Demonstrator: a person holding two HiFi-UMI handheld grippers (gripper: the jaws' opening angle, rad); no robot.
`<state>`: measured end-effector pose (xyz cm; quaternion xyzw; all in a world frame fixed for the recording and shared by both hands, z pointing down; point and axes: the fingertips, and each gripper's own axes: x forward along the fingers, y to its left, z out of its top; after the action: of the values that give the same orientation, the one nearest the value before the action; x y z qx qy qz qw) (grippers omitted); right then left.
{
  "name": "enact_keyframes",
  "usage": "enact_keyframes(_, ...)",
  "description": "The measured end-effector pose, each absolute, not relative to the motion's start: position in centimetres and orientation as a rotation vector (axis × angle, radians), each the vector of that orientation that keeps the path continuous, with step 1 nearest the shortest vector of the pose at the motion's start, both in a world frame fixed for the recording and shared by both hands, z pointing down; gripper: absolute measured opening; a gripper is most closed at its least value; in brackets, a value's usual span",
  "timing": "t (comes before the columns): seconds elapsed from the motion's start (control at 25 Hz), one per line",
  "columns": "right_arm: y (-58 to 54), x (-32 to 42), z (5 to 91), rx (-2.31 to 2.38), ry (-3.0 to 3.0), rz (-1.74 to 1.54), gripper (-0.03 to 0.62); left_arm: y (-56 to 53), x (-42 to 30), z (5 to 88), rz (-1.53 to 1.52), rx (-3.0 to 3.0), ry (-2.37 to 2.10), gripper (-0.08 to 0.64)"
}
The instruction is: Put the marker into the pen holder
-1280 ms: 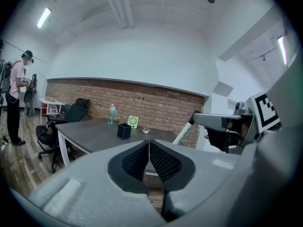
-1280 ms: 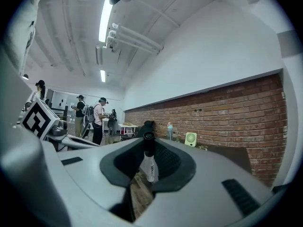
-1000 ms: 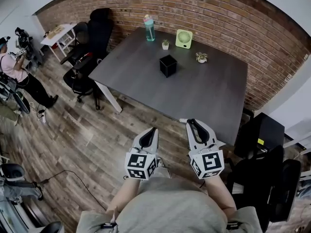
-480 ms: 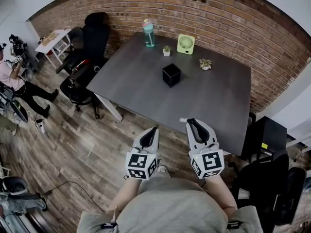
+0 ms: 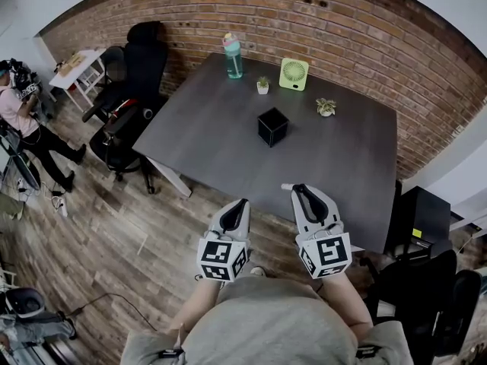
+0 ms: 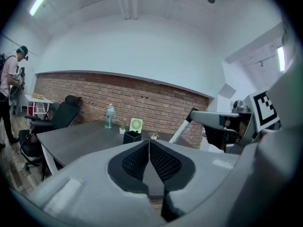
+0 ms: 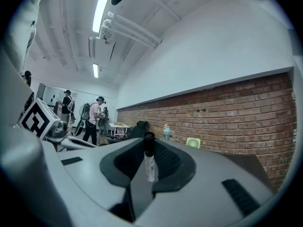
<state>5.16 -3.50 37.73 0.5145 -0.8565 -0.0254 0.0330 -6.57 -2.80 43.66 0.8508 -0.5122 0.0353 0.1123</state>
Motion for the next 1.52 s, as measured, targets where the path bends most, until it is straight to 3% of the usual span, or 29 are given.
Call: enact_keyframes(1.52,-18.0,2.8,38.2,1.604,-2.601,-0.126,0.066,-14.3,-12.3,45.6,0.125,2.417,-1.566,0.021)
